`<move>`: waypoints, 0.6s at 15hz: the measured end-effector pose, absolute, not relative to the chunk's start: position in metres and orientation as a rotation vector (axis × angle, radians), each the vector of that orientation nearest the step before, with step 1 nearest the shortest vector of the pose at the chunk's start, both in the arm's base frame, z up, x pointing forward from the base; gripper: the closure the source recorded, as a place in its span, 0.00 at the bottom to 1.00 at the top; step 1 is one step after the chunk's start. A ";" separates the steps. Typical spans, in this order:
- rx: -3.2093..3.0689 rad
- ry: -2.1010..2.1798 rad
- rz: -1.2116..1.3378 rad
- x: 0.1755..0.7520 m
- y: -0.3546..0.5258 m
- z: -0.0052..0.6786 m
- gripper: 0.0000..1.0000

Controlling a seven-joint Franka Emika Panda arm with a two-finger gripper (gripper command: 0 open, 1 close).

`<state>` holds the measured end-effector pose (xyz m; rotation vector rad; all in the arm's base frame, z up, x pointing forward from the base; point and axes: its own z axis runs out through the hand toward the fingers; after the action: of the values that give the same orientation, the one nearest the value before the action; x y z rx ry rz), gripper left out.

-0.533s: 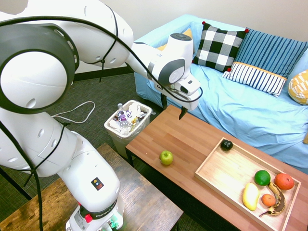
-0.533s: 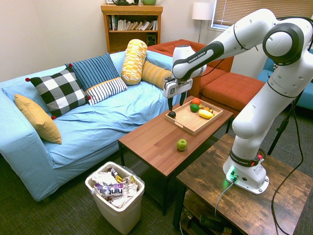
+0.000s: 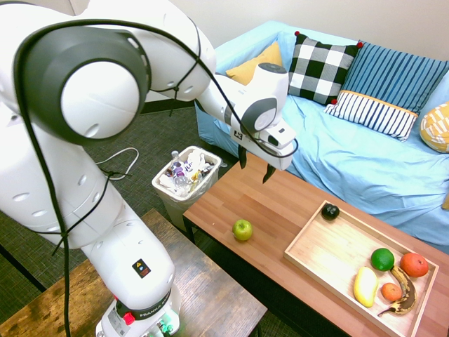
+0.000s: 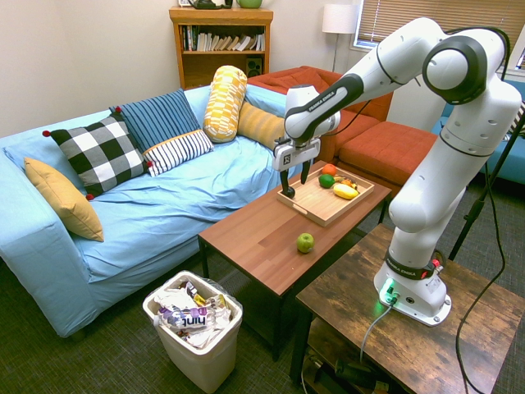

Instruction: Put the apple in the tray

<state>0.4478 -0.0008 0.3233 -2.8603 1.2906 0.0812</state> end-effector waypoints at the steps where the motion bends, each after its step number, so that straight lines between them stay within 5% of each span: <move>1: -2.860 1.304 0.115 0.452 -0.005 0.309 0.00; 9: -2.906 1.321 0.398 0.464 -0.009 0.195 0.00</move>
<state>0.4641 -0.0090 0.1949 -2.9056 1.3211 0.3982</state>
